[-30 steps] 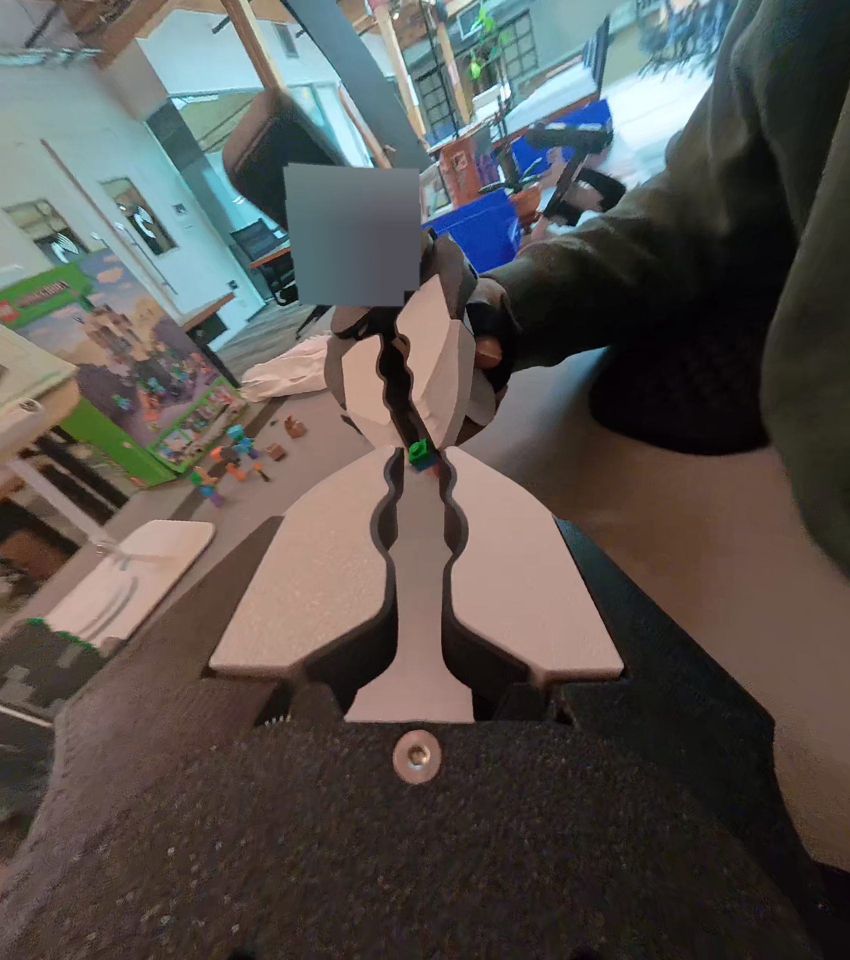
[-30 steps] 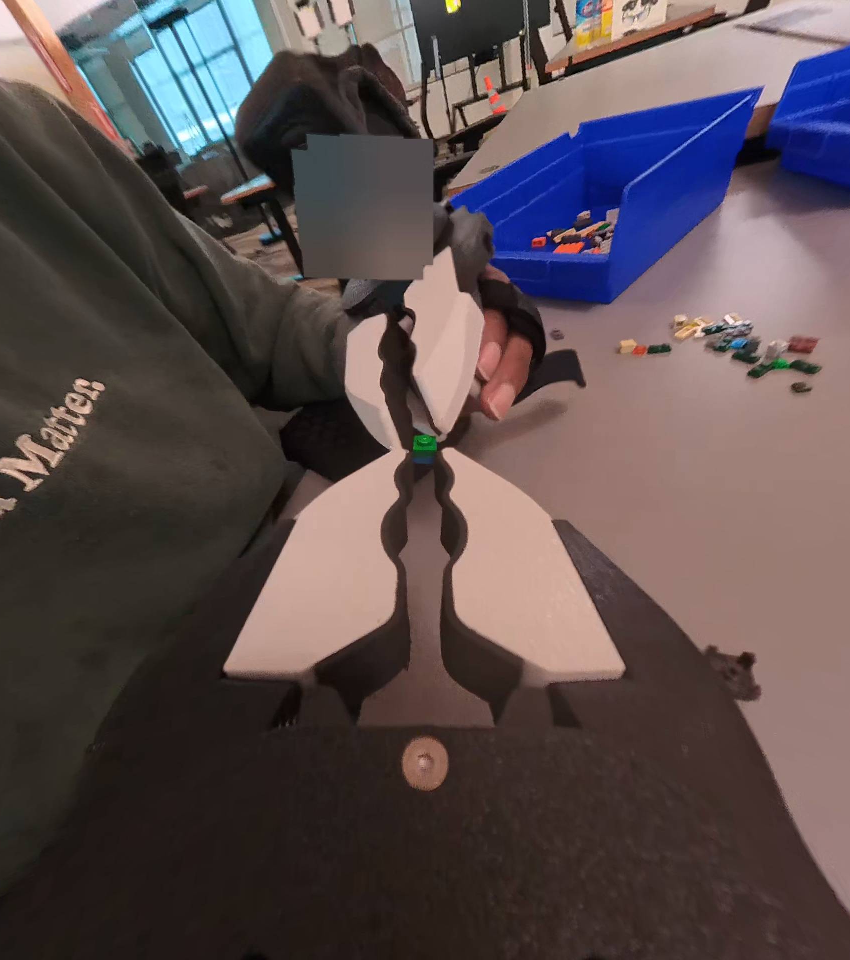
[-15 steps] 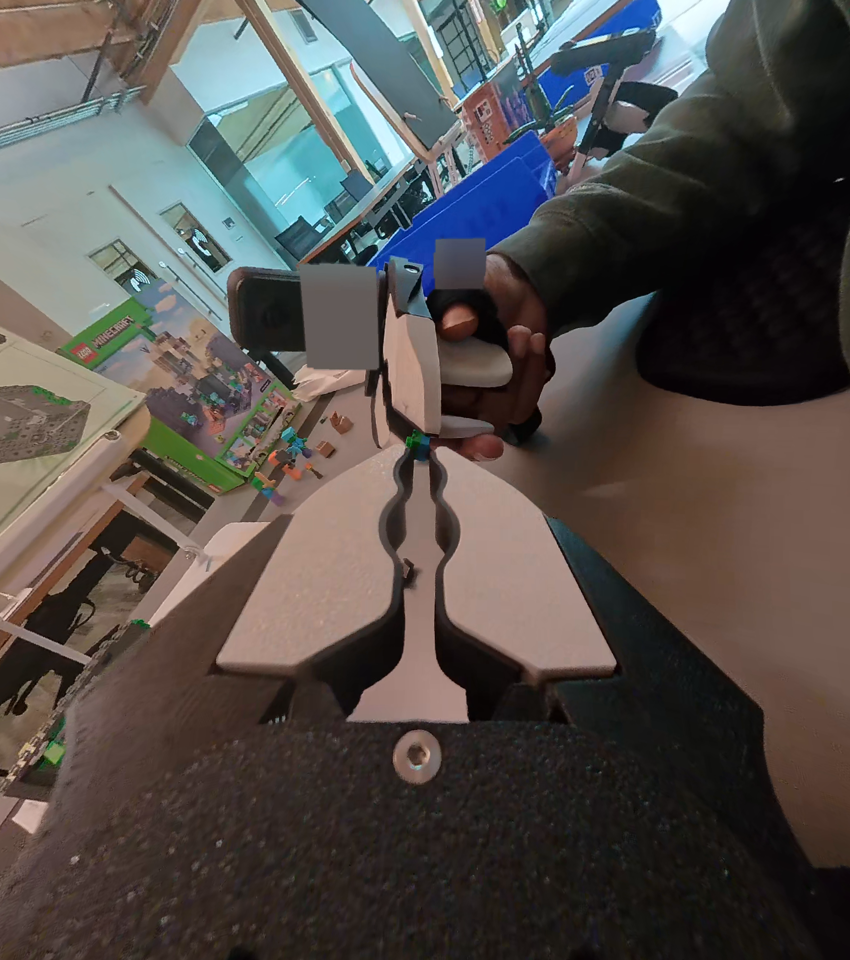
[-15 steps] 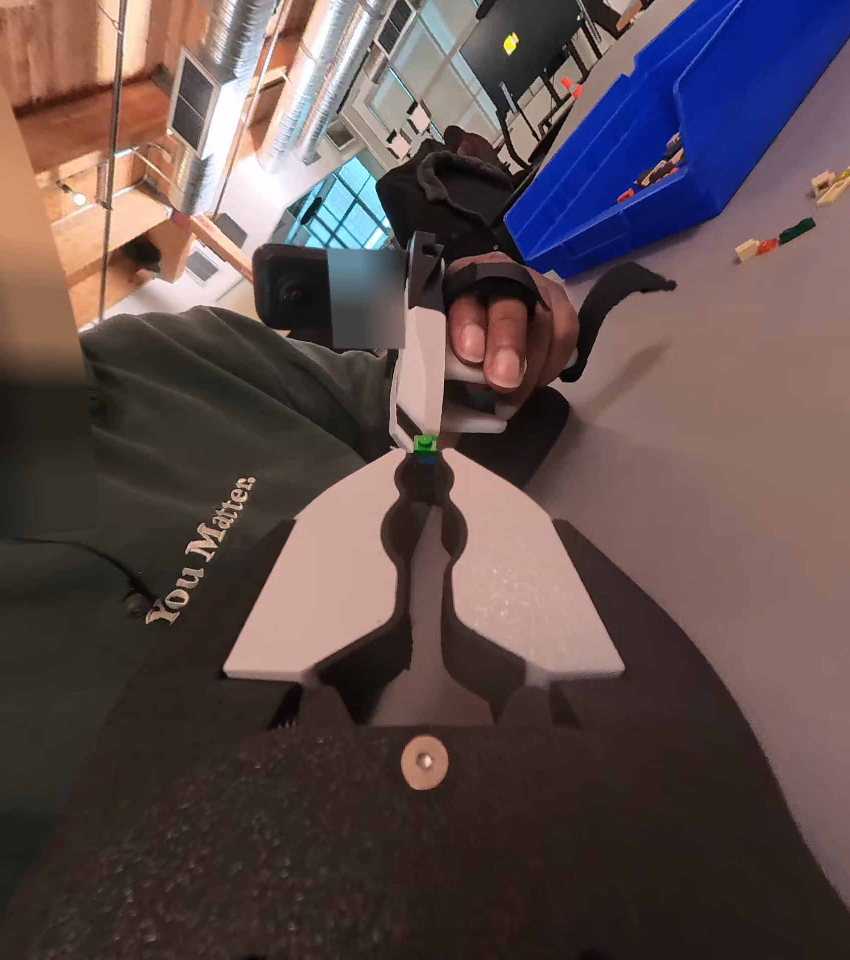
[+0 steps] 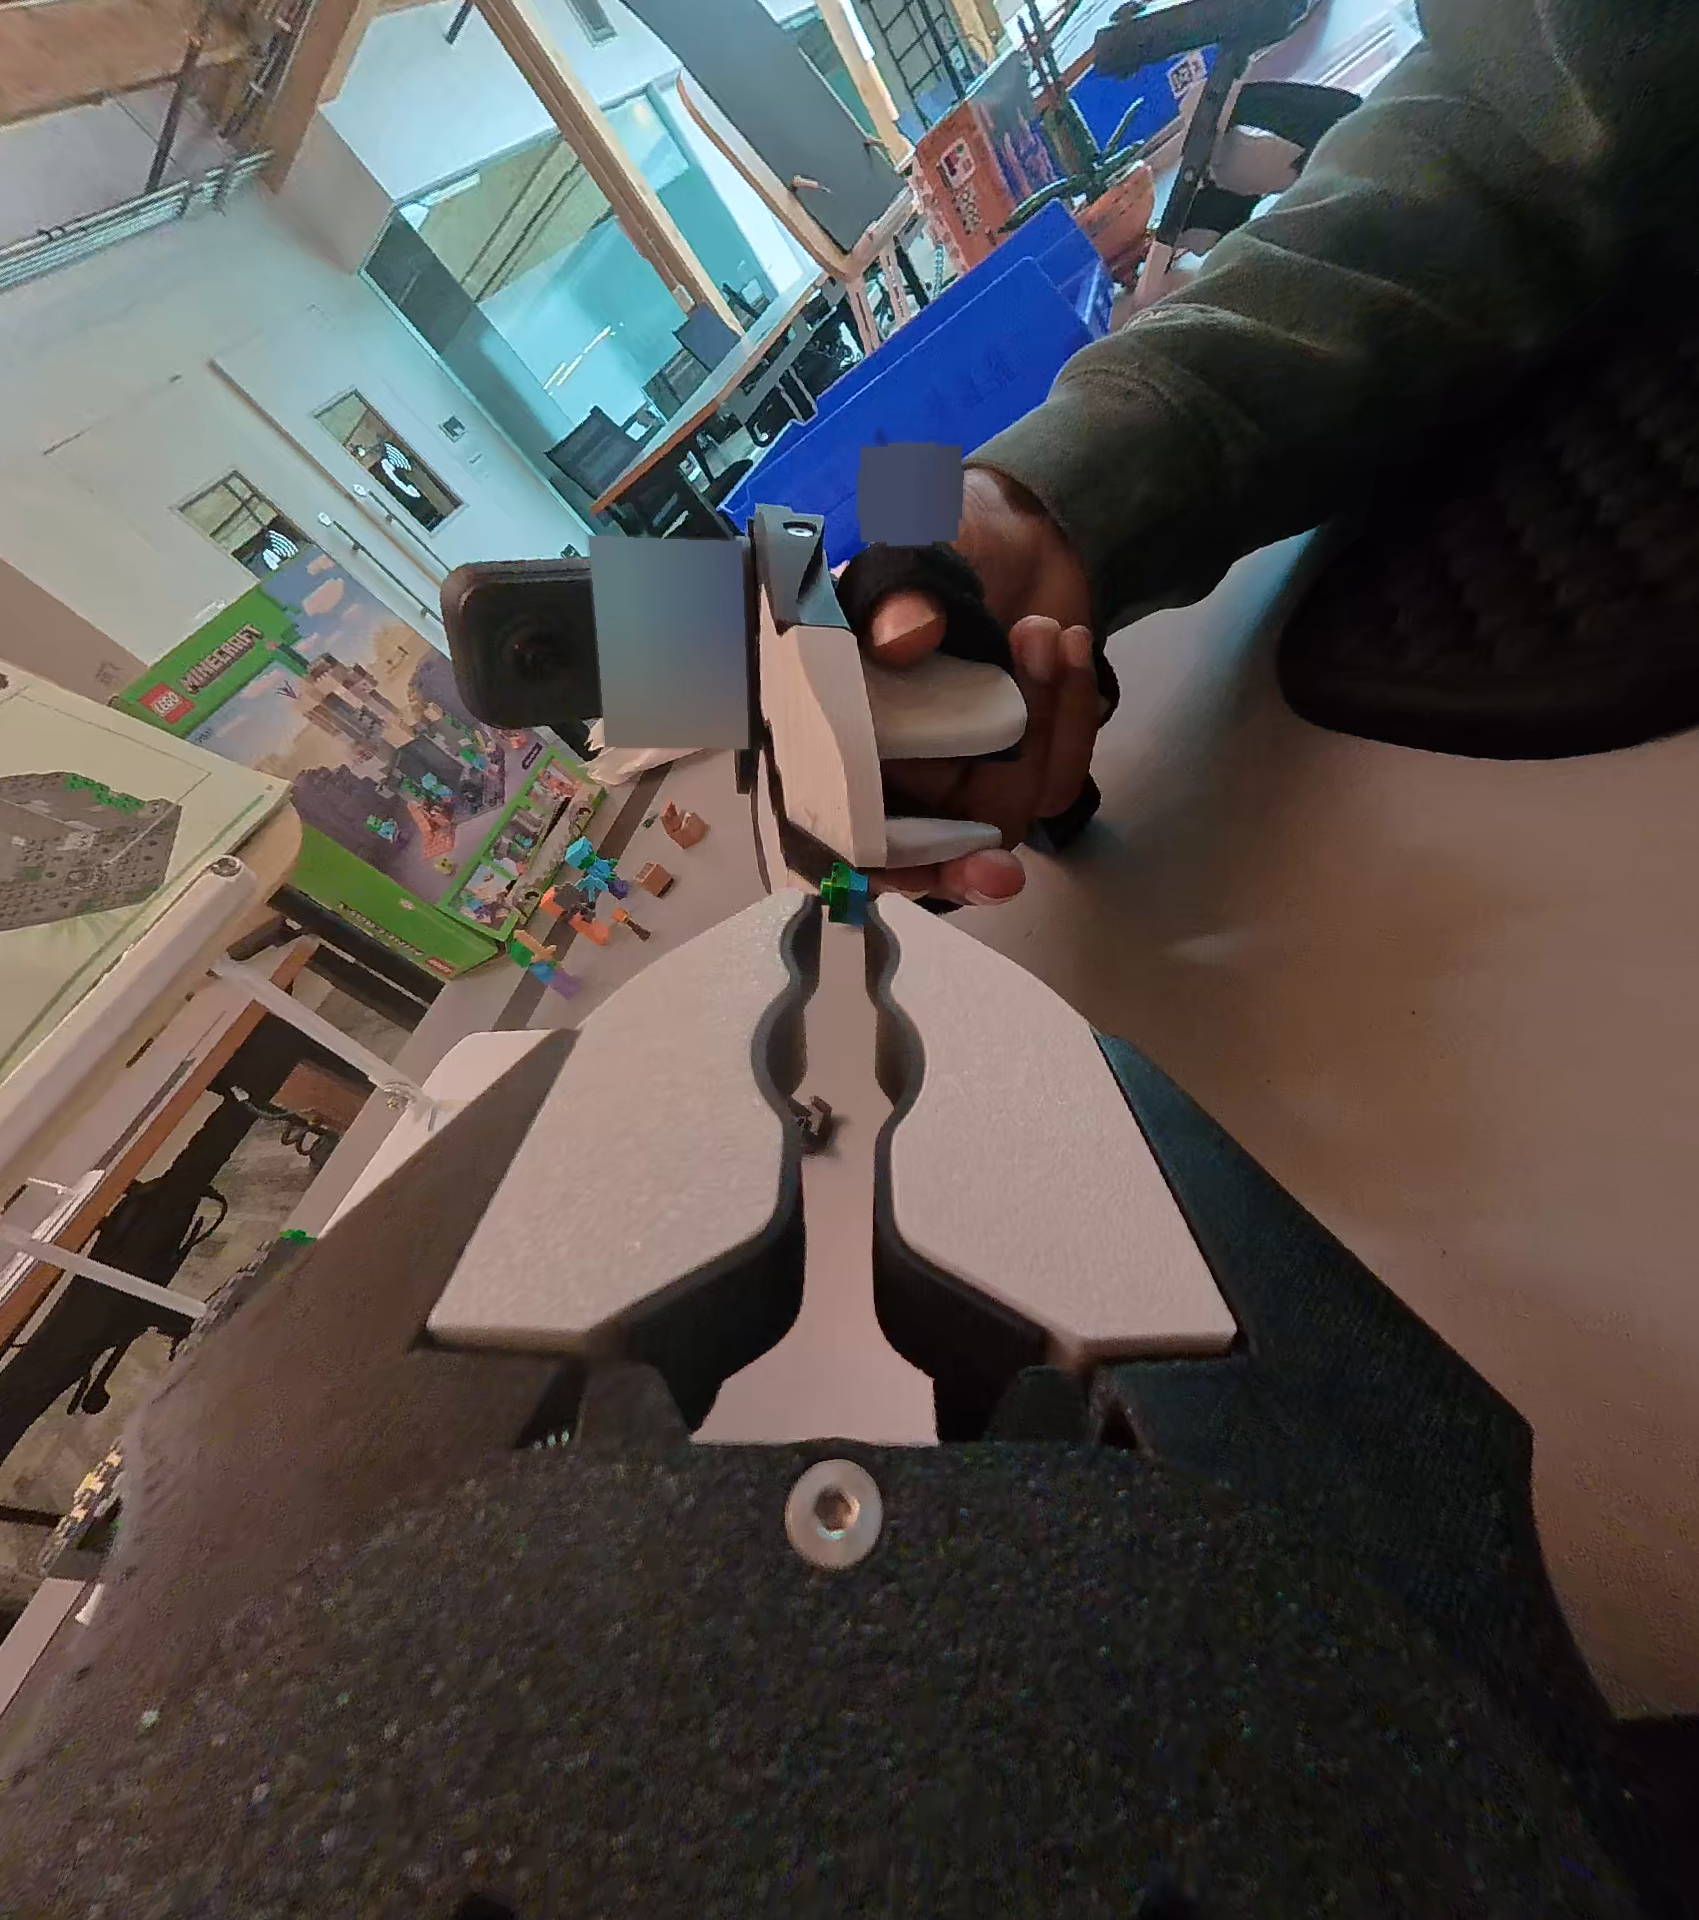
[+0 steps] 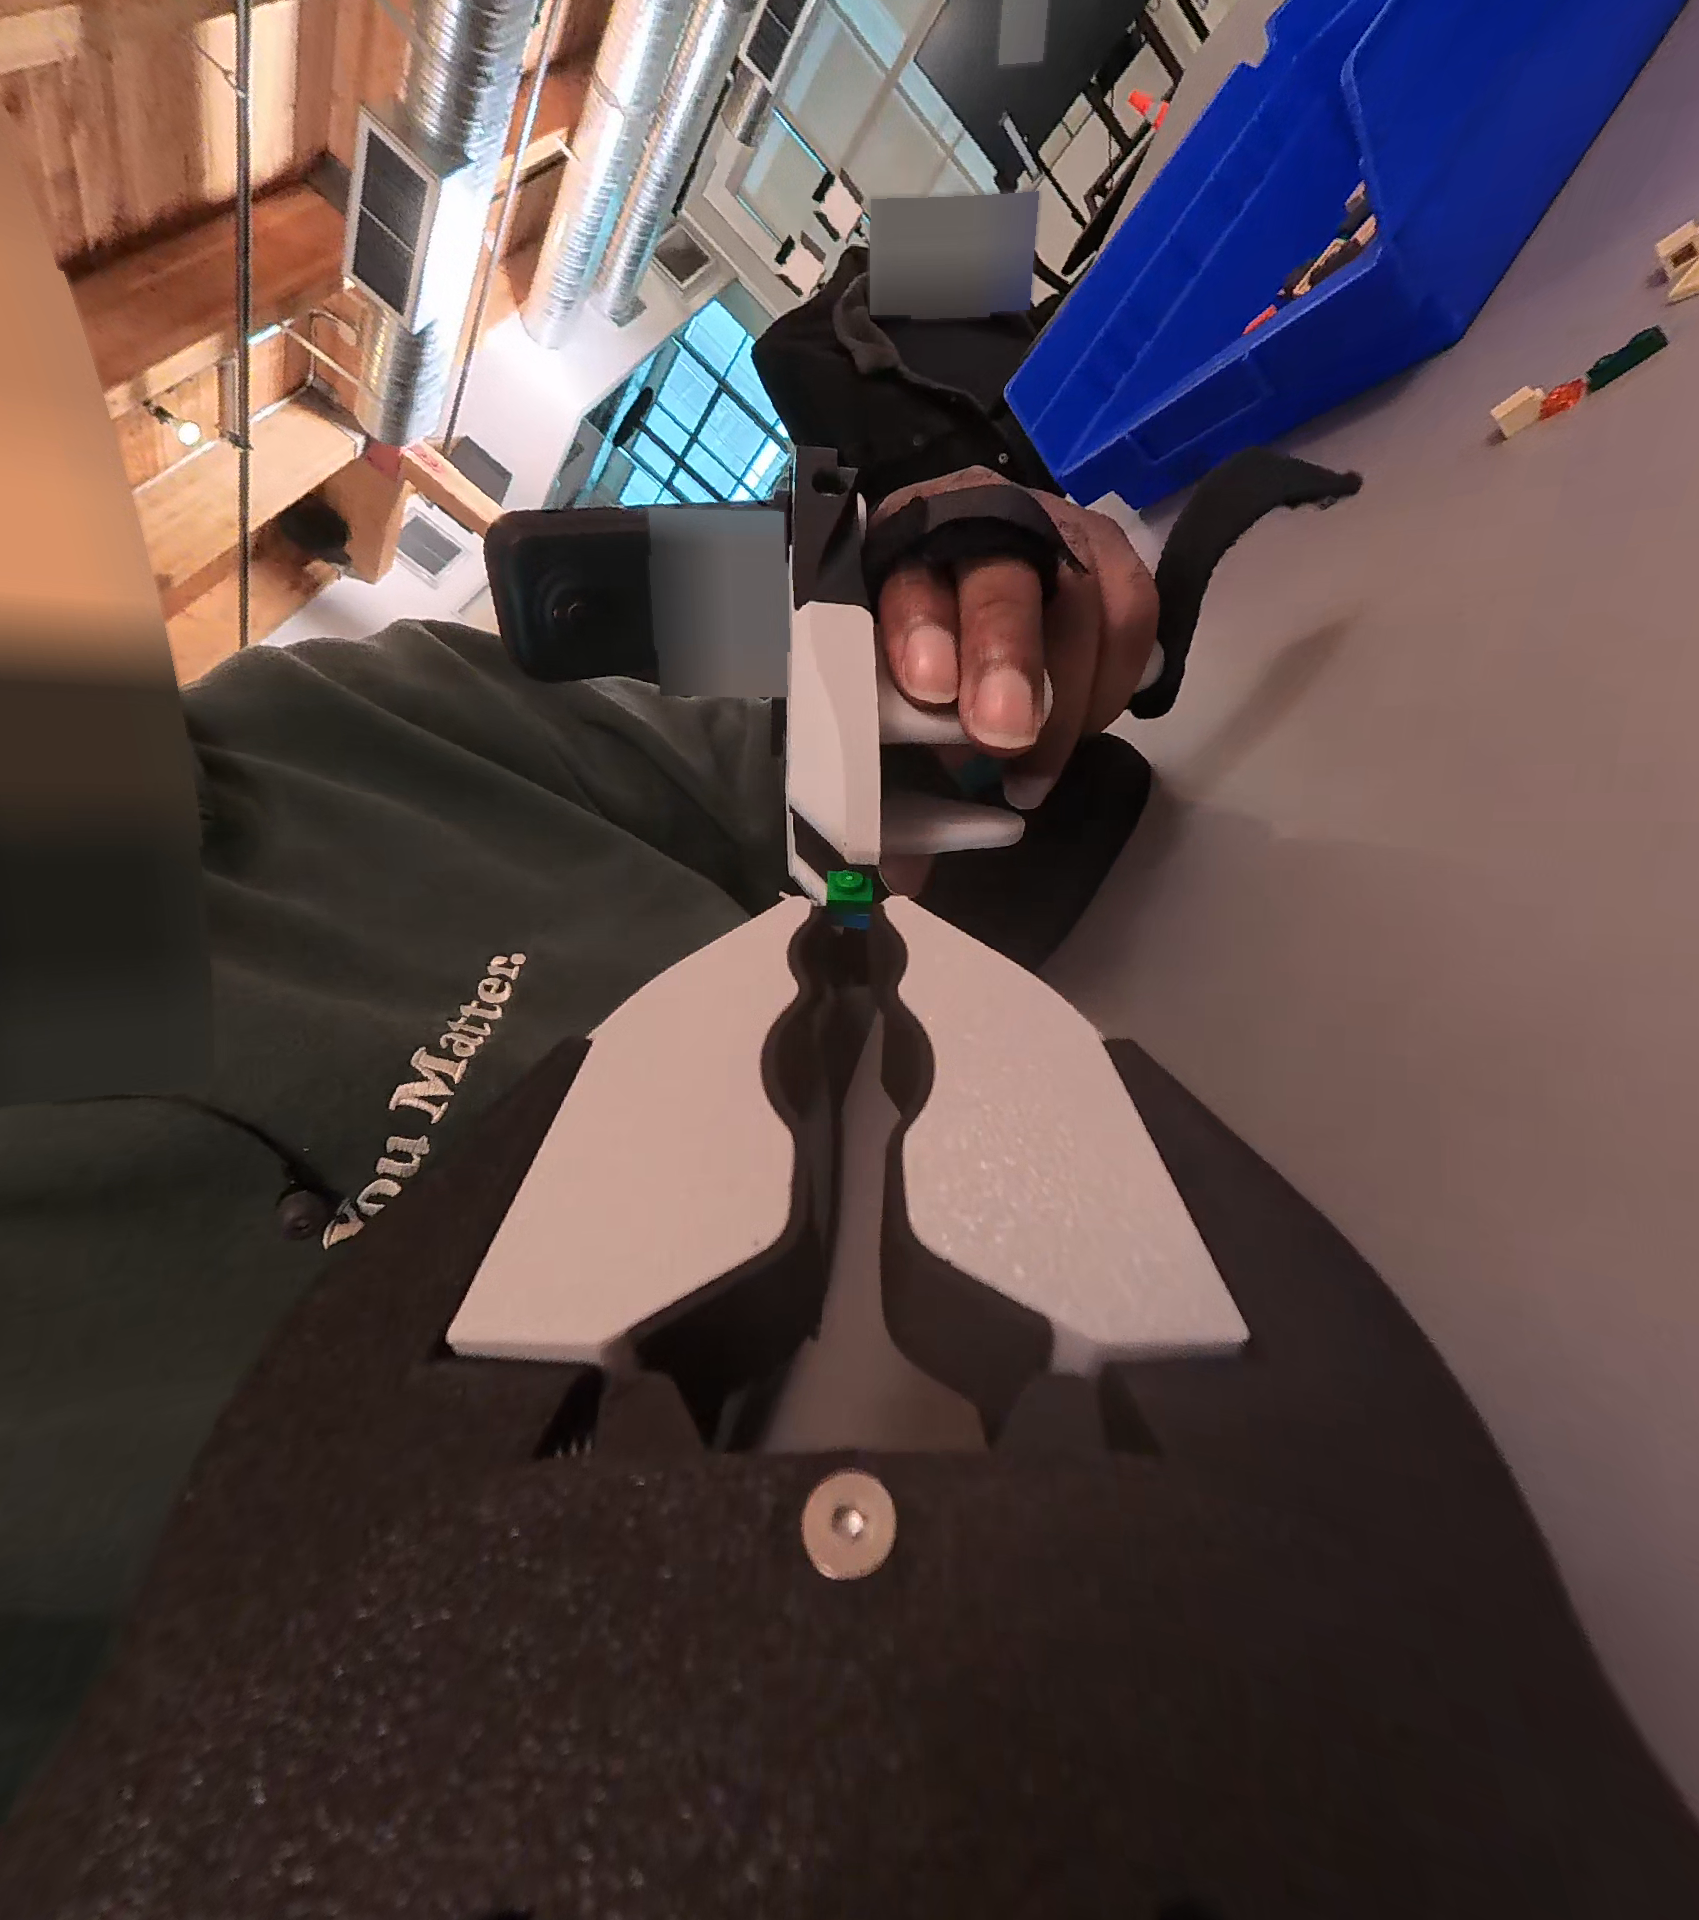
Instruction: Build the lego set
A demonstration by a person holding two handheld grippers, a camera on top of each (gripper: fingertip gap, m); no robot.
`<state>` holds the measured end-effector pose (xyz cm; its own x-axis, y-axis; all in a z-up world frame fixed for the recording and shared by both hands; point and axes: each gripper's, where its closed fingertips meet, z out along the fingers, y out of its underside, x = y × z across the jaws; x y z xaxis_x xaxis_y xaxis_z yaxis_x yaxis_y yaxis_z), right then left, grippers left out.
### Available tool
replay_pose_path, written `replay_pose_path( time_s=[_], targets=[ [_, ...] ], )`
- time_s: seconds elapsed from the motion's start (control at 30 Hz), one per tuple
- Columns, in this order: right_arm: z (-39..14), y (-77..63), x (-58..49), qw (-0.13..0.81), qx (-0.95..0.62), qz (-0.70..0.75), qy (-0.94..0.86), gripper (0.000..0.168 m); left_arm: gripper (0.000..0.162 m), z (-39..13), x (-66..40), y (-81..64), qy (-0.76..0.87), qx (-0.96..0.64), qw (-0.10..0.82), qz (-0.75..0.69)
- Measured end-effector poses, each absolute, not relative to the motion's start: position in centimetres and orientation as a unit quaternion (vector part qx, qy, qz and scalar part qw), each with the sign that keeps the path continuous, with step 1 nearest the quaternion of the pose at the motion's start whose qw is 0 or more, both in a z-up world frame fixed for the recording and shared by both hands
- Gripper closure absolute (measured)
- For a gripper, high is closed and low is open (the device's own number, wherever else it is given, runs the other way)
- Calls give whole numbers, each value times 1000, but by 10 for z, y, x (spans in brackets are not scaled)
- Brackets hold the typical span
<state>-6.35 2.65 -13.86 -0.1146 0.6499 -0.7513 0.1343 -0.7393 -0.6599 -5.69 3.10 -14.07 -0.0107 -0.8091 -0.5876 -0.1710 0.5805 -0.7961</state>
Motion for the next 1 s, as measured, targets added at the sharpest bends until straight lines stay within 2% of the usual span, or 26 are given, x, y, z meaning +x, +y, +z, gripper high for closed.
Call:
replay_pose_path(
  time_s=[0.2, 0.33, 1.0],
  targets=[
    [-138, 25, -64, 205, -631, 673, -325, 161, 156, -140, -57, 29, 659, -370, 594, -275],
    [-136, 25, -62, 214, -628, 668, -336, 155, 156, -142, -57, 26, 664, -369, 586, -281],
    [-145, 34, -63, 240, -650, 639, -334, 161, 156, -151, -55, 33, 667, -384, 584, -257]
  ],
)
